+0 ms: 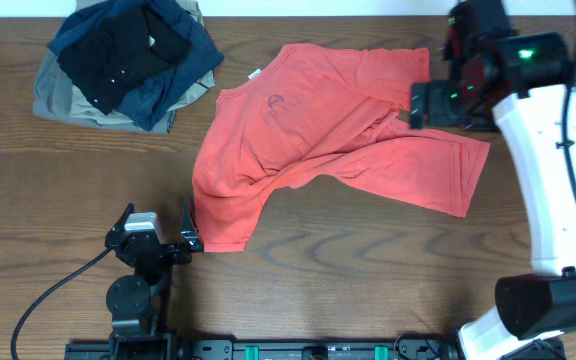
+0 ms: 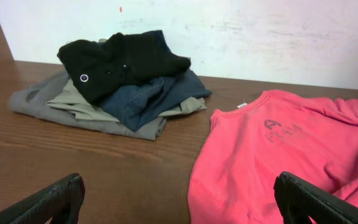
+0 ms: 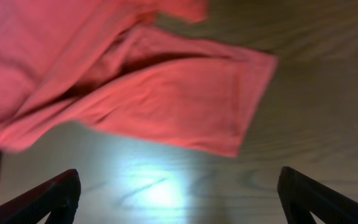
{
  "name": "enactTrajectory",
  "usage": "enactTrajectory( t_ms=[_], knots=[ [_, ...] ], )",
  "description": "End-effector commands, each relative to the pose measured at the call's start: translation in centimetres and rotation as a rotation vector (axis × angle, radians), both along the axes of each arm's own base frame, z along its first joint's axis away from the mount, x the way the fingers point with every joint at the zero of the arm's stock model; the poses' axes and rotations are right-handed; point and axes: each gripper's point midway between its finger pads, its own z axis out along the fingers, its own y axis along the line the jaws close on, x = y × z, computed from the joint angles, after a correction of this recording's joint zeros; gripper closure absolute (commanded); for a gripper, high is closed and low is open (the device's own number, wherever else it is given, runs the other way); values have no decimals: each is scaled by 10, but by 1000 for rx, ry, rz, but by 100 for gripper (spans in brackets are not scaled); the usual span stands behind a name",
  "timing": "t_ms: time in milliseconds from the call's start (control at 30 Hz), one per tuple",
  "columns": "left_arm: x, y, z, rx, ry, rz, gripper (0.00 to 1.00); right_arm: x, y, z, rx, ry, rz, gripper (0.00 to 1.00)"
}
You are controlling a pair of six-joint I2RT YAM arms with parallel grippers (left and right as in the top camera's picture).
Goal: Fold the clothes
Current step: 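Drag the red T-shirt left to the table center, then release, then move the right gripper to the shirt's right hem and grasp it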
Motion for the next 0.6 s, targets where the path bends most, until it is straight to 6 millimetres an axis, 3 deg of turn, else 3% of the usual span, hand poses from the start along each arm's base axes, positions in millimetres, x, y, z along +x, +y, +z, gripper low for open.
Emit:
enactTrajectory(
  t_ms=[0,133,300,567],
  knots=[
    [-1,-2,-16,10,49,-10,2,0,-41,-5,-49,7,-110,1],
    [-1,-2,-16,10,49,-11,2,2,-63,-24,-44,29,-136,1],
    [-1,-2,-16,10,49,-11,2,11,-80,-65,25,30,-158,2],
    [-1,-2,-16,10,49,-11,2,27,-83,-115,84,-31,-172,28]
  ],
)
